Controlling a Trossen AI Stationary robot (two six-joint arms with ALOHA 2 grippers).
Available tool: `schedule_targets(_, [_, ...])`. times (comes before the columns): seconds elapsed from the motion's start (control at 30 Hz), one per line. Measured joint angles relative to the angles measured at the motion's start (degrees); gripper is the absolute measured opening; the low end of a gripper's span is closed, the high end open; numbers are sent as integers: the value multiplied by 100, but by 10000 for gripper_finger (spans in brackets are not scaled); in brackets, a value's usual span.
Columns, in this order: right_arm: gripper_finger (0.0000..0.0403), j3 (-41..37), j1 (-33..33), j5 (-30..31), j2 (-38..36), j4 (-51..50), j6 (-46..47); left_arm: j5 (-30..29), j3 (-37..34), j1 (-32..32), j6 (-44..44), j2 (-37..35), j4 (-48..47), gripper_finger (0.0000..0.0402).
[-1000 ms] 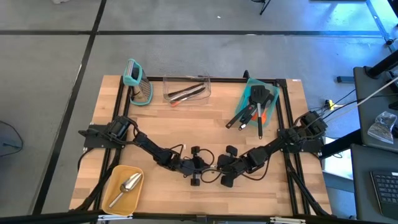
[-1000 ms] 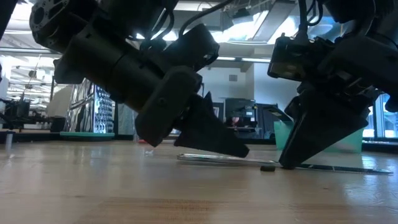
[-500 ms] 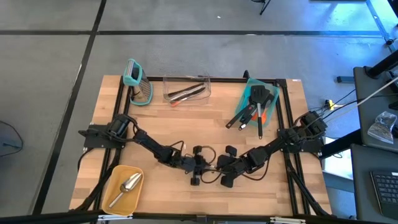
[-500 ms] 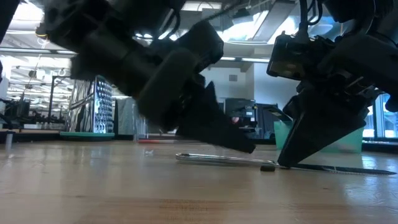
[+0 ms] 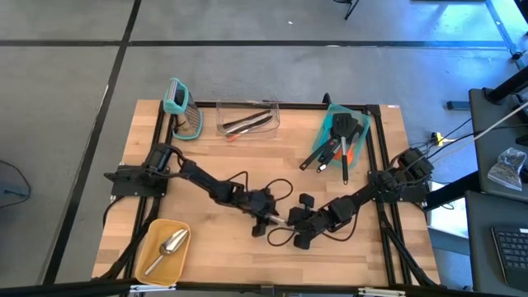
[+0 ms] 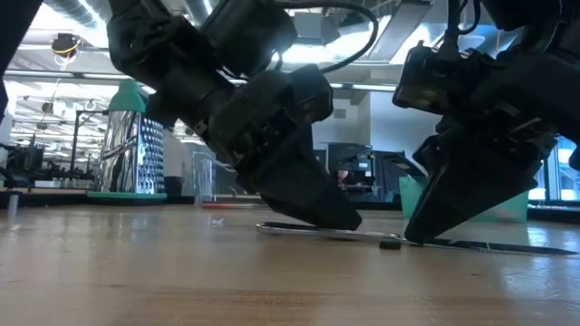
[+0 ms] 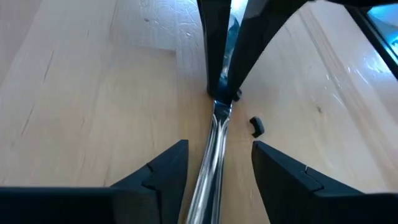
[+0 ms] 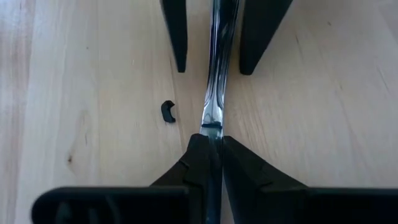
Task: Pick & Place Kitchen Items
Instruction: Put the silver table knife into the transparent bin
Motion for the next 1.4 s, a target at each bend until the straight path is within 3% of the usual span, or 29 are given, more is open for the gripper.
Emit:
schedule_targets(0.53, [40,0,0,97,10,1,-42,-1498,39,-646,-366,336,-274,129])
schedule_targets(0.8, [40,0,-2,98,10,7,-14,-1618,40,-794,-638,379,-367,119])
schedule_targets(1.03, [40,0,-8,85,12,25,-1,-1858,44,-936,-848,454,-344,74])
schedule_targets(1.2, [40,0,-86,-331,10,86,30,-1637,44,-939,-1074,454,-296,41])
schedule_targets(1.4, [40,0,-111,-413,10,131,93,-1541,44,-939,-1235,454,-268,37])
